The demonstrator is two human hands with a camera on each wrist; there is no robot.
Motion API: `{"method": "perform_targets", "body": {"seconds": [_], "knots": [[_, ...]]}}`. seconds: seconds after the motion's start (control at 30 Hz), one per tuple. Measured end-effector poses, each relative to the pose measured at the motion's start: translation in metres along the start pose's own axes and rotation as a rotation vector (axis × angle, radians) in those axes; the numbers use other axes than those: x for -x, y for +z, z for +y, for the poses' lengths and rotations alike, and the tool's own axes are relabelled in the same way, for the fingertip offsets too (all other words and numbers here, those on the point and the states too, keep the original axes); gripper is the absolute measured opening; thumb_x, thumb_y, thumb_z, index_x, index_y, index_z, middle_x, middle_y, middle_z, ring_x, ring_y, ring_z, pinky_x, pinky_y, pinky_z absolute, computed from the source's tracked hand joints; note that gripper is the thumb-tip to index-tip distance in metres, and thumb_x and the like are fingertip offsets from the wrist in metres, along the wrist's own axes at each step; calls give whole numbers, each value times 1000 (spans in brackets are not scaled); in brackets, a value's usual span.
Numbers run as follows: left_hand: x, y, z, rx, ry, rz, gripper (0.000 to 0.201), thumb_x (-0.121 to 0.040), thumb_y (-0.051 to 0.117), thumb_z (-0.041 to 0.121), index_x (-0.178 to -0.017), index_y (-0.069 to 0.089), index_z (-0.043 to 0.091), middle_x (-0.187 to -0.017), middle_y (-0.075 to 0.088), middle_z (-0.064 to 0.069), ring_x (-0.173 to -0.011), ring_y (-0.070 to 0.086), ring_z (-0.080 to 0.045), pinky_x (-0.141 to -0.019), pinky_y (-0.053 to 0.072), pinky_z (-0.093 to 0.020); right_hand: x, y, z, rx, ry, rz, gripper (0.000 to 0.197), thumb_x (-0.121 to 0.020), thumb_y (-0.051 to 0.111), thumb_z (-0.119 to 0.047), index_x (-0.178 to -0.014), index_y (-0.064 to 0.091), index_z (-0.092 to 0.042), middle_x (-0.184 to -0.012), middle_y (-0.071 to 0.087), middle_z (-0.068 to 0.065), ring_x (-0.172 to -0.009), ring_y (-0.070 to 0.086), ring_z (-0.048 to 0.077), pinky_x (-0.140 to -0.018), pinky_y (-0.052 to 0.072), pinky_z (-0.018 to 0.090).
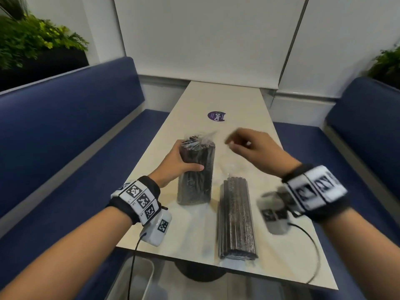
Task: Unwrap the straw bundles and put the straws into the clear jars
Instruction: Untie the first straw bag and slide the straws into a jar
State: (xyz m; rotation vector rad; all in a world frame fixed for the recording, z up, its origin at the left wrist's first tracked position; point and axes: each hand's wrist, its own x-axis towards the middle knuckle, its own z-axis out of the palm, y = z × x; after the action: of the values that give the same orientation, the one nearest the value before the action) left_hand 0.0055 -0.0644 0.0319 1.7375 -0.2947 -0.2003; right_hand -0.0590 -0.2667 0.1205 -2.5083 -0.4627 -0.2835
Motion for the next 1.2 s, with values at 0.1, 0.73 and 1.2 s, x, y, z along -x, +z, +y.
{"method": "perform_targets", "body": {"seconds": [0.1, 0.73, 1.2], "knots": [[2, 0, -1, 28, 6, -5, 71, -68, 79, 6, -123, 37, 19, -116, 58, 4, -108, 58, -11, -86, 50, -28, -41, 29, -5, -12, -32, -49, 33, -88, 57, -13, -120, 54, -9, -107, 58, 9, -82, 49, 16, -71, 36, 19], [3, -9, 36, -268, 280, 212, 17, -86, 63, 30, -100, 66, 21, -89, 66, 9, -89, 60, -6, -78, 44, -11, -55, 54, 12, -443, 50, 14, 17, -77, 72, -20, -79, 54, -21, -77, 62, 6, -73, 61, 23, -71, 51, 33], [-5, -4, 30, -45, 218, 251, 33, -80, 71, 28, -104, 51, 19, -91, 70, 0, -85, 67, -9, -79, 50, -15, -55, 58, 24, -286, -17, 37, 20, -90, 54, -17, -97, 65, -2, -86, 54, 6, -79, 48, 15, -70, 37, 15]]}}
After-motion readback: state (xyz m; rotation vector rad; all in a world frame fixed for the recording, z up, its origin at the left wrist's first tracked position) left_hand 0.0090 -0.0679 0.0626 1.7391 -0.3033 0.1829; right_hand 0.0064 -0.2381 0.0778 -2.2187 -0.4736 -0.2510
